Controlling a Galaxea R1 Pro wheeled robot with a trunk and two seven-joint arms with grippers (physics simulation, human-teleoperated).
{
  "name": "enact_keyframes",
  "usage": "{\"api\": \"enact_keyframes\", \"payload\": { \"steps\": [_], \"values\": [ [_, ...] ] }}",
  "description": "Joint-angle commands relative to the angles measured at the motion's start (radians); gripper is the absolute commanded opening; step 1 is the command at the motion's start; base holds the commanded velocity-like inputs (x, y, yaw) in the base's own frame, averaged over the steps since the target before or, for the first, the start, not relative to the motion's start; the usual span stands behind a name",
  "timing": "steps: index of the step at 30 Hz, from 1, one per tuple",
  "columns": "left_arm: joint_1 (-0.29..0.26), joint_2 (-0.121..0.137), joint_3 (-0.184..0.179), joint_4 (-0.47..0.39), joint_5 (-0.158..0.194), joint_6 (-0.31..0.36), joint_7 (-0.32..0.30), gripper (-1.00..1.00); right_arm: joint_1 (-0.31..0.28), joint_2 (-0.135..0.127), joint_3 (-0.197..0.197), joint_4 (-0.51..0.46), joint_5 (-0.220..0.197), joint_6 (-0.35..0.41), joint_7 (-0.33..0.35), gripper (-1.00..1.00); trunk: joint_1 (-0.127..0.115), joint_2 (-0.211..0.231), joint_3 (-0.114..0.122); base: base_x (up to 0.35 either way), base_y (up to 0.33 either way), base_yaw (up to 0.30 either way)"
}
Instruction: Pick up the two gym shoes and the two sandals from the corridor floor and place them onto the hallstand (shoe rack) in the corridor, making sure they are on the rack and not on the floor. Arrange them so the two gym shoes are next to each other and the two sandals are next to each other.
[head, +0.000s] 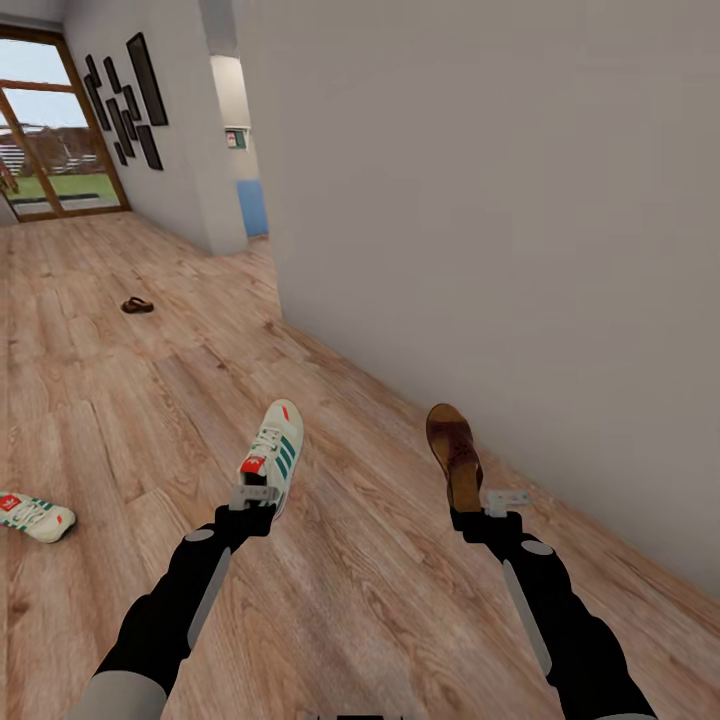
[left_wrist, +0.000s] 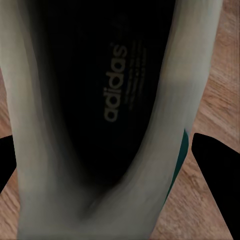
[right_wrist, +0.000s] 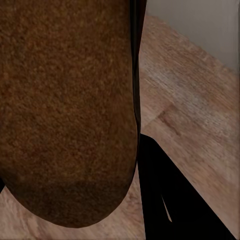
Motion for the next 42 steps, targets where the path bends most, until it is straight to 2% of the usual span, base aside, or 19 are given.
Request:
{"api": "enact_keyframes", "payload": {
  "steps": [1, 11, 23, 27, 42],
  "values": [
    [0.000, 0.000, 0.001, -0.001, -0.002, 0.005, -0.004, -1.00, 0.000, 0.000, 0.000, -0.001, -0.003, 0.006, -0.003, -1.00, 0.000, 0.000, 0.001, 0.000, 0.000, 0.000],
    [0.002, -0.003, -0.001, -0.001, -0.002, 0.003, -0.004, -1.00, 0.000, 0.000, 0.000, -0.001, -0.003, 0.006, -0.002, -1.00, 0.000, 0.000, 0.017, 0.027, -0.015, 0.000],
    [0.002, -0.019, -0.001, -0.001, 0.000, 0.003, -0.003, -1.00, 0.000, 0.000, 0.000, -0.002, -0.002, 0.006, -0.002, -1.00, 0.000, 0.000, 0.024, 0.225, -0.206, 0.009],
    [0.003, -0.034, 0.000, -0.001, 0.000, 0.002, -0.003, -1.00, 0.000, 0.000, 0.000, -0.002, -0.002, 0.006, -0.002, -1.00, 0.000, 0.000, 0.024, 0.219, -0.266, 0.222],
    [0.003, -0.038, 0.000, -0.001, 0.002, -0.003, -0.003, -1.00, 0.000, 0.000, 0.000, -0.002, -0.002, 0.006, -0.002, -1.00, 0.000, 0.000, 0.024, 0.022, -0.342, 0.289]
  ]
}}
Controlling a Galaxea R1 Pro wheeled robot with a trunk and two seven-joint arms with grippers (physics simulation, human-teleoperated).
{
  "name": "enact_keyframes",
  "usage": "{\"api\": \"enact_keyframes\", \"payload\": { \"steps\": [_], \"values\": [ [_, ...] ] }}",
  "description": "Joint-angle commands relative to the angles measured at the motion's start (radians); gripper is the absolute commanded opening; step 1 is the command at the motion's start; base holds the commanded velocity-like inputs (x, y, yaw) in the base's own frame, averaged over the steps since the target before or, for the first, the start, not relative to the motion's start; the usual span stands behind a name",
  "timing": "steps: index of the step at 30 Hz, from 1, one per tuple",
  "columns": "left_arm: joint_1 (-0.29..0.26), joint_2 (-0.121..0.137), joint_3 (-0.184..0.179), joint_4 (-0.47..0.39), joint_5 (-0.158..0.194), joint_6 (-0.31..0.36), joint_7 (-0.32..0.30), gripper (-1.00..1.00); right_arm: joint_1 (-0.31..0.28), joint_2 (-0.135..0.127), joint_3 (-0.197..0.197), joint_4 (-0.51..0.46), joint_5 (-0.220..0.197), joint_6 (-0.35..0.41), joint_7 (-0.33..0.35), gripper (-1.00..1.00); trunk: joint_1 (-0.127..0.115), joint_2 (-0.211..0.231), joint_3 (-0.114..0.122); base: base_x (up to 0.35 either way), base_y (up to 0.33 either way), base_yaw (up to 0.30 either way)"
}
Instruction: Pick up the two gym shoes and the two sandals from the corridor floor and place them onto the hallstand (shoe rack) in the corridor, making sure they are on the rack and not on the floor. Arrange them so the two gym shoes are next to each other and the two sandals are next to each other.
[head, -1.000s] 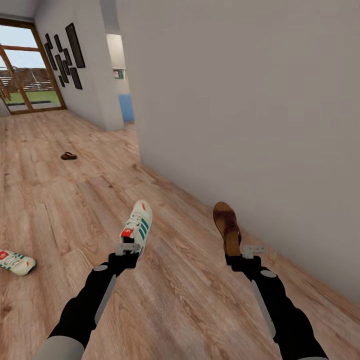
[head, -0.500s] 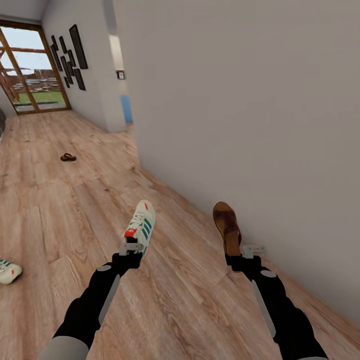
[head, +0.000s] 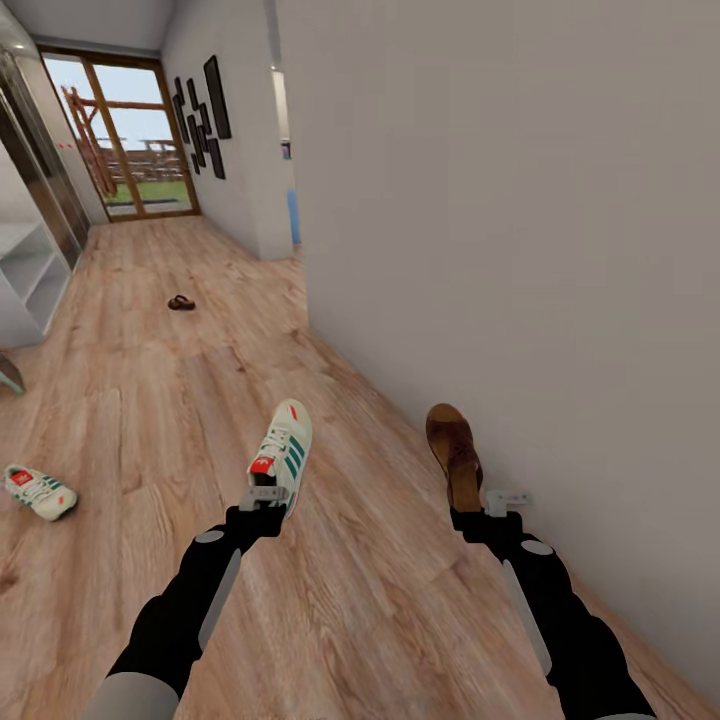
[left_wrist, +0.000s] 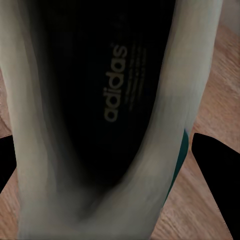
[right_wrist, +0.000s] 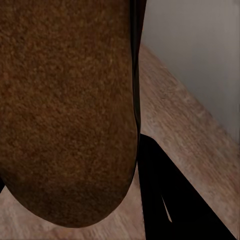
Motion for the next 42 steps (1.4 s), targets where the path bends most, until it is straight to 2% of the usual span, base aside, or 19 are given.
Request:
{"api": "enact_keyframes", "payload": {
  "steps": [1, 25, 42],
  "values": [
    [-0.001, -0.001, 0.001, -0.001, -0.001, 0.006, -0.003, -1.00, 0.000, 0.000, 0.000, -0.001, -0.003, 0.005, -0.003, -1.00, 0.000, 0.000, -0.001, 0.000, -0.348, 0.291],
    [-0.001, -0.001, 0.001, -0.001, -0.001, 0.006, -0.004, -1.00, 0.000, 0.000, 0.000, -0.001, -0.003, 0.005, -0.003, -1.00, 0.000, 0.000, 0.017, 0.000, -0.340, 0.277],
    [-0.001, -0.001, 0.001, -0.001, -0.001, 0.006, -0.004, -1.00, 0.000, 0.000, 0.000, -0.001, -0.003, 0.005, -0.002, -1.00, 0.000, 0.000, 0.031, 0.000, -0.023, 0.269]
  ]
}}
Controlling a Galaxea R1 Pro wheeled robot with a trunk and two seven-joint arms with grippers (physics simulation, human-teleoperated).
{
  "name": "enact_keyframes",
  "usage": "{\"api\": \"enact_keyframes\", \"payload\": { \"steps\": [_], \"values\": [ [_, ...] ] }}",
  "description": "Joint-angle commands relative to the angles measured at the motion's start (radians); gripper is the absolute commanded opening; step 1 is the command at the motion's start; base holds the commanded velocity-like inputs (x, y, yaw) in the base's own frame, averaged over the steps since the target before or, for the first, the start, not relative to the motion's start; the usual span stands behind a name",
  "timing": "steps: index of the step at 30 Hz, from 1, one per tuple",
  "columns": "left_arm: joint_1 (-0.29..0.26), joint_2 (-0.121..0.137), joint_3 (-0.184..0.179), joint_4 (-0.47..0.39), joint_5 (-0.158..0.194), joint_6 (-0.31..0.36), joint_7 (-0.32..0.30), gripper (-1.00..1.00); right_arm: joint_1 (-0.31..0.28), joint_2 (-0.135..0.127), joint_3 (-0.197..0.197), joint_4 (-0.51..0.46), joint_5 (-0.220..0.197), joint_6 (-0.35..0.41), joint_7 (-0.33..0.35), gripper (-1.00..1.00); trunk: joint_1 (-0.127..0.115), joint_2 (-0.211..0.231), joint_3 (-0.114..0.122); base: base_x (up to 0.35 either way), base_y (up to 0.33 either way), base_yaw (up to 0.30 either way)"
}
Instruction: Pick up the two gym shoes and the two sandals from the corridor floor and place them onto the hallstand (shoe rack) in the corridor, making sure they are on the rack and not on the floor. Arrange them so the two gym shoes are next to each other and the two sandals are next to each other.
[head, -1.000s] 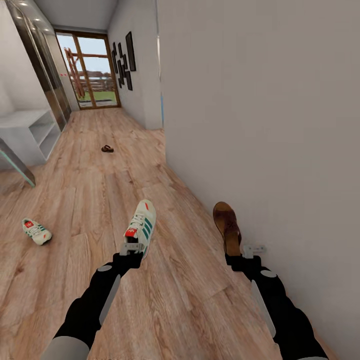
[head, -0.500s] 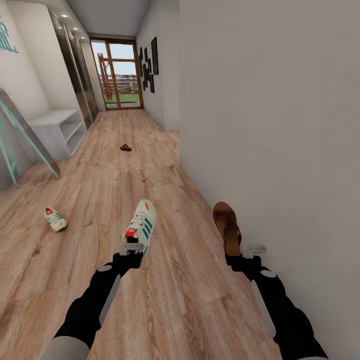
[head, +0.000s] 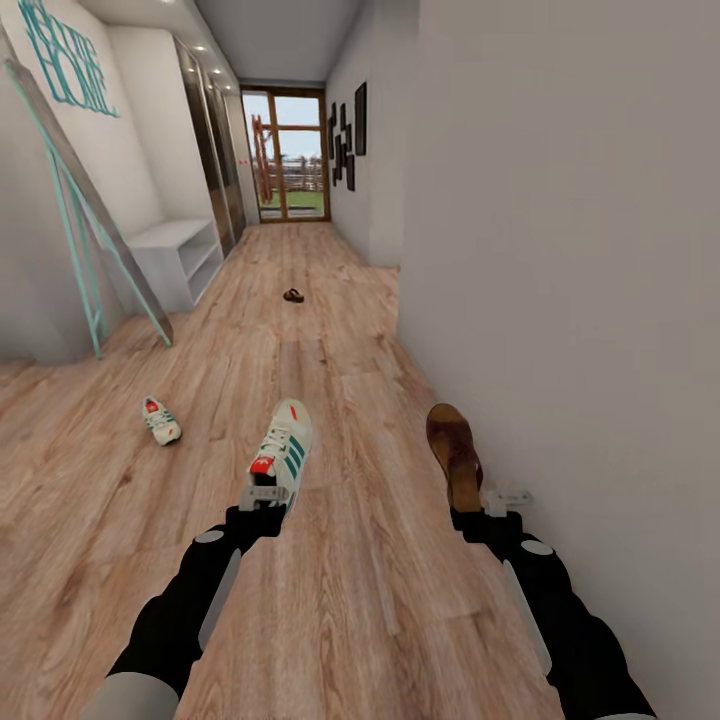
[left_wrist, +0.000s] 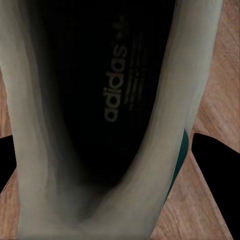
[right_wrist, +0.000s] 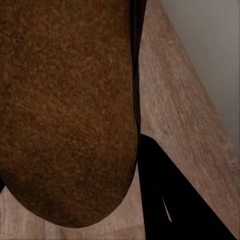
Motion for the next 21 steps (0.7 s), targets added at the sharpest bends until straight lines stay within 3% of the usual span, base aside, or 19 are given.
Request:
{"api": "enact_keyframes", "payload": {
  "steps": [1, 8, 21],
  "values": [
    [-0.001, 0.000, 0.001, -0.001, -0.001, 0.005, -0.004, -1.00, 0.000, 0.000, 0.000, -0.002, -0.003, 0.006, -0.003, -1.00, 0.000, 0.000, 0.000, 0.000, 0.000, 0.284],
    [-0.001, -0.010, 0.001, -0.001, -0.001, 0.005, -0.003, -1.00, 0.000, 0.000, 0.000, -0.002, -0.003, 0.006, -0.002, -1.00, 0.000, 0.000, 0.003, 0.000, -0.069, 0.287],
    [-0.001, -0.022, 0.002, 0.000, -0.001, 0.004, -0.002, -1.00, 0.000, 0.000, 0.000, -0.002, -0.003, 0.006, -0.003, -1.00, 0.000, 0.000, 0.008, 0.000, -0.331, 0.288]
  ]
}}
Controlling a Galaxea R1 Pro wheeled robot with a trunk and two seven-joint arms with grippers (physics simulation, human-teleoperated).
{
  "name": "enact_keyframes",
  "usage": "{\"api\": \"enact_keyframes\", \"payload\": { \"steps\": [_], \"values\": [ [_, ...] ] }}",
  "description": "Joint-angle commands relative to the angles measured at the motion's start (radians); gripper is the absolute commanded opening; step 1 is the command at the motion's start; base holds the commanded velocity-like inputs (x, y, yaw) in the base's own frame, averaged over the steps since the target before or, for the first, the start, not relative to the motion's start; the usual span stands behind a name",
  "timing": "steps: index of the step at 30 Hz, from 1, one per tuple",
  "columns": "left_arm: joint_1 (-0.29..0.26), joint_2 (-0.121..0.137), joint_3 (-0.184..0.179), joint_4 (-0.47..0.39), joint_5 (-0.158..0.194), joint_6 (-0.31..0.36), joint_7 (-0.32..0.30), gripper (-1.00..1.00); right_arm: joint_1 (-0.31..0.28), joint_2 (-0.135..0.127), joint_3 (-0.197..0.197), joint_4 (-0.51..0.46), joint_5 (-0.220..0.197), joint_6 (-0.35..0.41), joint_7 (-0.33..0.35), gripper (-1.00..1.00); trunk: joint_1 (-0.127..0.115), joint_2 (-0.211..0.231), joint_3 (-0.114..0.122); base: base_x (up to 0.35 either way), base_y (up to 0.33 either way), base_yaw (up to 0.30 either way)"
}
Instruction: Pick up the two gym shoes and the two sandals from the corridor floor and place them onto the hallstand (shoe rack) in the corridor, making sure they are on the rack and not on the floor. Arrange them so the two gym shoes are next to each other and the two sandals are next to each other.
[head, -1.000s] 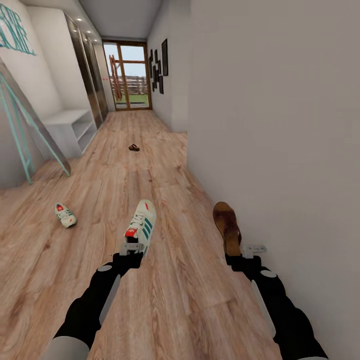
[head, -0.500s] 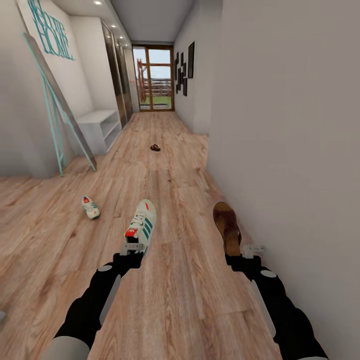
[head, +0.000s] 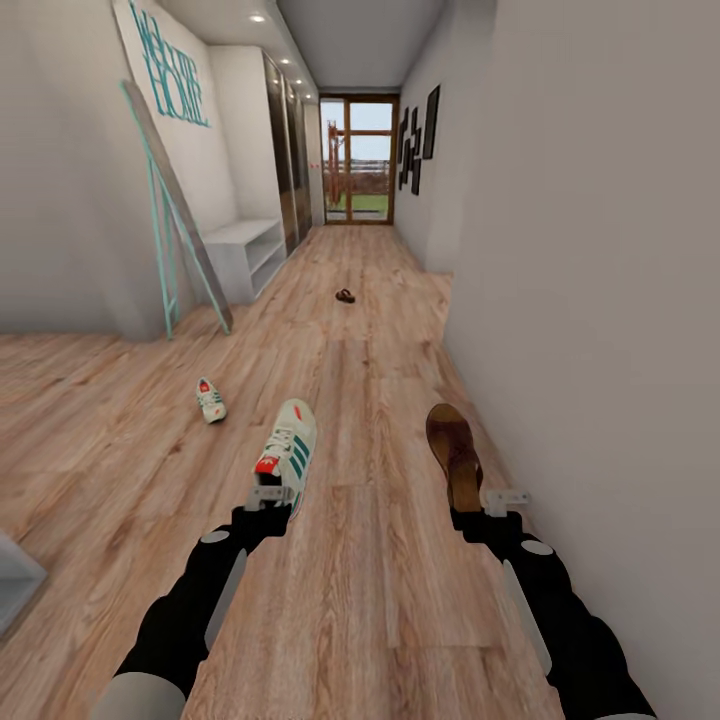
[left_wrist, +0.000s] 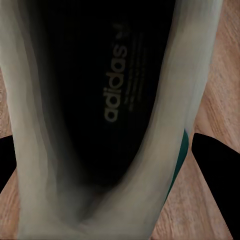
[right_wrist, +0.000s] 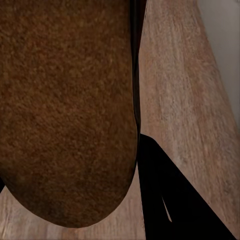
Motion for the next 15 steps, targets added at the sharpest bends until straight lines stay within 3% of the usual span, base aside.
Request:
{"api": "enact_keyframes", "payload": {
  "steps": [1, 10, 15],
  "values": [
    [-0.001, -0.001, 0.001, 0.001, -0.001, 0.006, -0.003, -1.00, 0.000, 0.000, 0.000, -0.001, -0.003, 0.005, -0.002, -1.00, 0.000, 0.000, -0.001, 0.000, -0.346, 0.288],
    [-0.001, -0.001, 0.001, 0.010, -0.001, 0.006, -0.003, -1.00, 0.000, 0.000, 0.000, -0.001, -0.003, 0.005, -0.002, -1.00, 0.000, 0.000, 0.003, 0.000, -0.328, 0.288],
    [-0.001, -0.001, 0.001, 0.010, -0.001, 0.006, -0.003, -1.00, 0.000, 0.000, 0.000, -0.001, -0.003, 0.005, -0.002, -1.00, 0.000, 0.000, 0.005, 0.000, -0.062, 0.288]
  ]
}}
